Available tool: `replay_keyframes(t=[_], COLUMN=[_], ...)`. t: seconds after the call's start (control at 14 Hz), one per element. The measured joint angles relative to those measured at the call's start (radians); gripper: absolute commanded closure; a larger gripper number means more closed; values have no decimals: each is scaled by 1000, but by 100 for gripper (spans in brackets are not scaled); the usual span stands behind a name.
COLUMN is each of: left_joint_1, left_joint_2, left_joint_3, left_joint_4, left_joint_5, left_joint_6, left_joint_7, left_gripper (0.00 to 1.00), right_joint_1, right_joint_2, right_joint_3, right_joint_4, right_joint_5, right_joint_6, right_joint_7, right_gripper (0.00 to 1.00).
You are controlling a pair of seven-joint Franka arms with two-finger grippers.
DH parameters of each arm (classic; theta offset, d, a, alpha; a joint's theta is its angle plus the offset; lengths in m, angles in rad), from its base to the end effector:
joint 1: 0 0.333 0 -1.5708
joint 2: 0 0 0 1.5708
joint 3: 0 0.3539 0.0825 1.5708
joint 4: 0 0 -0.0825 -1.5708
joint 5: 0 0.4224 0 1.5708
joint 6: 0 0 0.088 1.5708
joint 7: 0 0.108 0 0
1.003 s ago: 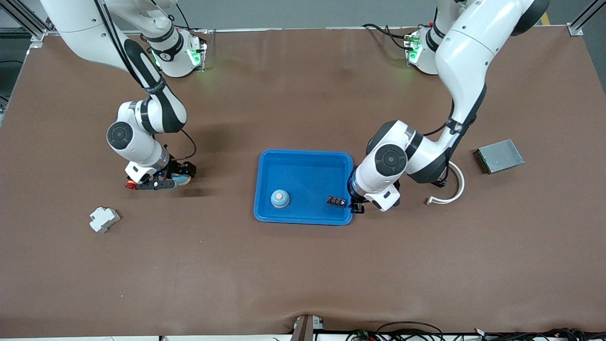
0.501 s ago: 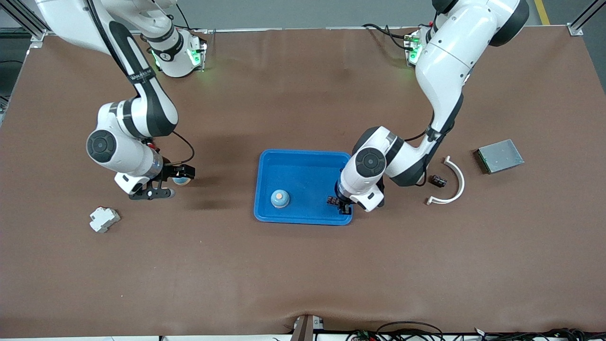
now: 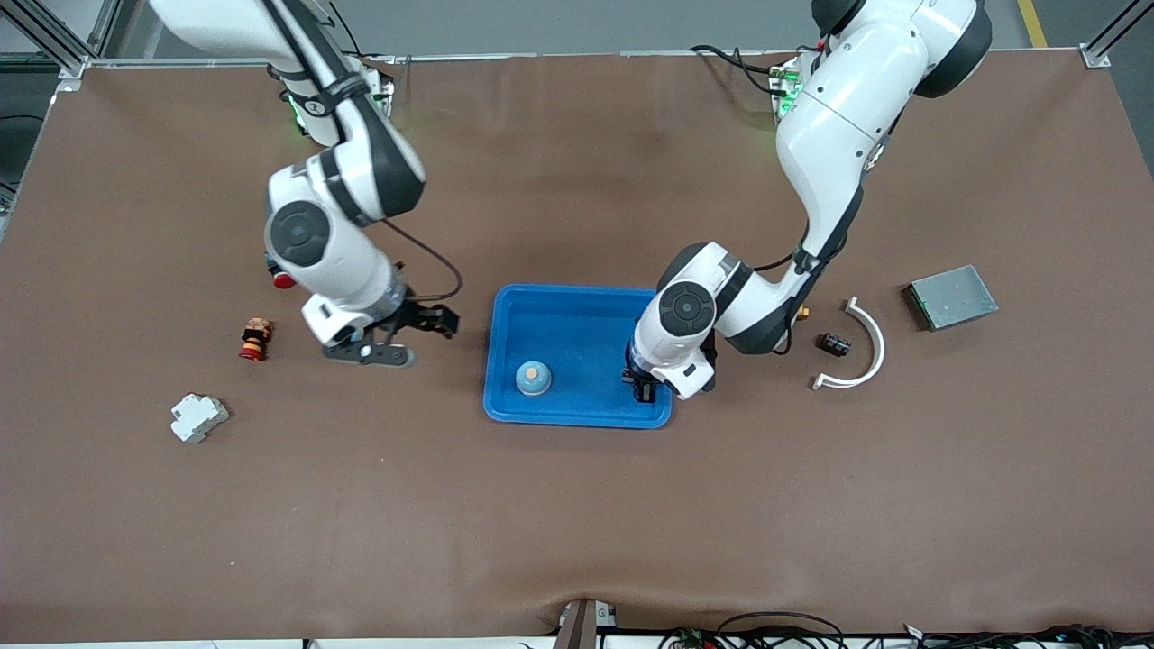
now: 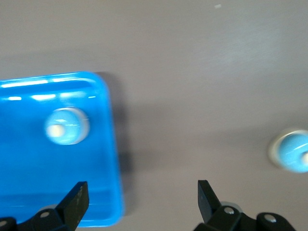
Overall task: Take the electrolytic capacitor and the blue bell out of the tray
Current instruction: 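Grasp a capacitor with the left gripper while the right gripper reaches the tray, then grasp the bell with the right gripper while the left gripper carries the capacitor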
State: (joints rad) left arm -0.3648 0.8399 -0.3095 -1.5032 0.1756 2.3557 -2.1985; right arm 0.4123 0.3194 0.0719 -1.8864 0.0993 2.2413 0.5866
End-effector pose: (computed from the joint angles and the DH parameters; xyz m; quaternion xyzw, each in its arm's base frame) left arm 0.6308 -0.4462 0.1874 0.7283 0.6829 -0.0455 0.0341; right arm 0.5932 0.3121 0.3548 -0.9951 0.0832 0.0105 0.0527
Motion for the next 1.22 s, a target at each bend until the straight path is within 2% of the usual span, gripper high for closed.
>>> replay_keyframes(t=[0.29, 0.57, 0.86, 1.22], left_joint_1=[0, 8, 55, 159], left_joint_2=[0, -26, -127, -218], left_joint_3=[1, 4, 8, 11], left_joint_4=[7, 52, 62, 57], left_joint_5=[1, 4, 7, 7], left_joint_6=[4, -11, -130, -339], left_joint_7=[7, 21, 124, 348], left_gripper=[100, 100, 100, 100], right_joint_1=[60, 92, 119, 127], right_joint_2=[102, 220, 320, 390], right_joint_3=[-1, -3, -5, -6], right_joint_4=[118, 236, 339, 377], right_joint_5=[-29, -50, -109, -144], right_joint_6=[2, 8, 11, 59], right_joint_7=[140, 216, 293, 321], right_gripper=[0, 0, 0, 0])
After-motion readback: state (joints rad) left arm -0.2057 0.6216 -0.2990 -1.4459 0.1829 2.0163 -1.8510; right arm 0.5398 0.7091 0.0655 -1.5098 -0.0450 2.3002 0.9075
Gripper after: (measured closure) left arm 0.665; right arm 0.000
